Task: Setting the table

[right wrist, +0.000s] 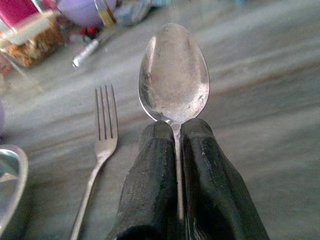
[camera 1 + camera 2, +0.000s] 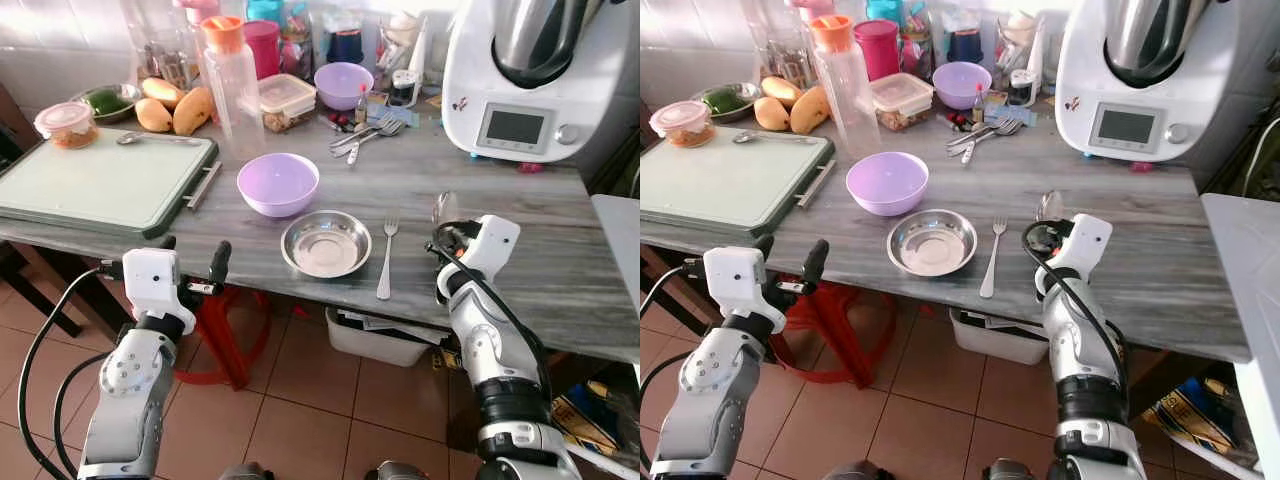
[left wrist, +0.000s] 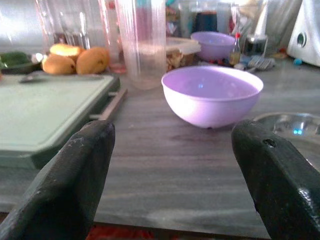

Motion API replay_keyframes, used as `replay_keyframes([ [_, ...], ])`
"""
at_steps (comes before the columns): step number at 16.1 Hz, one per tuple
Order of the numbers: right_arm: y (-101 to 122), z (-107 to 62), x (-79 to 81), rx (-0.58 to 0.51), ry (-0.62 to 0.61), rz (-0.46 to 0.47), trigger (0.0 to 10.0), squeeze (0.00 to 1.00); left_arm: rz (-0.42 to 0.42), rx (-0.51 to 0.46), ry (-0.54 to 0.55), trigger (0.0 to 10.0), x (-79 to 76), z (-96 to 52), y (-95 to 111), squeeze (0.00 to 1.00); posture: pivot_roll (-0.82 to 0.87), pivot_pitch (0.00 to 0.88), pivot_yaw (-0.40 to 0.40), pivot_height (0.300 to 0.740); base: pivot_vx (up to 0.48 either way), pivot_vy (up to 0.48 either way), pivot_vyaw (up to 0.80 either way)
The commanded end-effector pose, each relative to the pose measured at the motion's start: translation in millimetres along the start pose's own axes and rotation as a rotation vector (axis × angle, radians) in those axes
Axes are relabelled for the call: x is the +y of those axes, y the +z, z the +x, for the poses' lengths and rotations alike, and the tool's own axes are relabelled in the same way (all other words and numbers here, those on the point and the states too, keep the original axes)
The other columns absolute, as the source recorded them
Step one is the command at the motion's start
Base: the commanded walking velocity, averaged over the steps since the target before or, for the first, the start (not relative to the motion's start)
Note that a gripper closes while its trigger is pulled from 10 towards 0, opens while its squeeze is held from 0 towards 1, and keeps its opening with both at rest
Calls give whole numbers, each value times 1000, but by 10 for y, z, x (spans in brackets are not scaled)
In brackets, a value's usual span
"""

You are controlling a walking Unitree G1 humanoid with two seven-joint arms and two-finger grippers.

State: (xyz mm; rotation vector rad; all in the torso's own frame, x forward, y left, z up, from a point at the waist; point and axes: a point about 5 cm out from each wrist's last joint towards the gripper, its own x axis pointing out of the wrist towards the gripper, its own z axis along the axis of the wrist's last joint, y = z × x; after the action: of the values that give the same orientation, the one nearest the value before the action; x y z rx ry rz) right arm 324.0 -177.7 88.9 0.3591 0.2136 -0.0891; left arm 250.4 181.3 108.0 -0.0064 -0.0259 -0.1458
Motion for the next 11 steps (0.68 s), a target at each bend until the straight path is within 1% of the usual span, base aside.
replay_keyframes([
  [1, 27, 37, 44, 8, 19, 6, 10000, 0, 5, -6, -11, 10000, -7, -10, 39, 0, 19, 8, 30, 740, 0, 0, 0],
  [4, -30, 59, 59, 36, 23, -11, 10000, 0, 9, 0, -10, 10000, -3, -24, 45, 0, 24, 20, 30, 740, 0, 0, 0],
  [7, -63, 71, 106, 57, 43, -9, 10000, 0, 11, 7, -15, 10000, -7, -41, 50, 0, 30, 29, 27, 740, 0, 0, 0],
  [8, -79, 65, 135, 65, 55, -15, 10000, 0, 11, 9, -14, 10000, -6, -47, 50, 0, 31, 29, 26, 740, 0, 0, 0],
  [11, -99, 39, 138, 72, 45, -23, 10000, 0, 9, 14, -17, 10000, -19, -46, 48, 0, 26, 30, 27, 740, 0, 0, 0],
])
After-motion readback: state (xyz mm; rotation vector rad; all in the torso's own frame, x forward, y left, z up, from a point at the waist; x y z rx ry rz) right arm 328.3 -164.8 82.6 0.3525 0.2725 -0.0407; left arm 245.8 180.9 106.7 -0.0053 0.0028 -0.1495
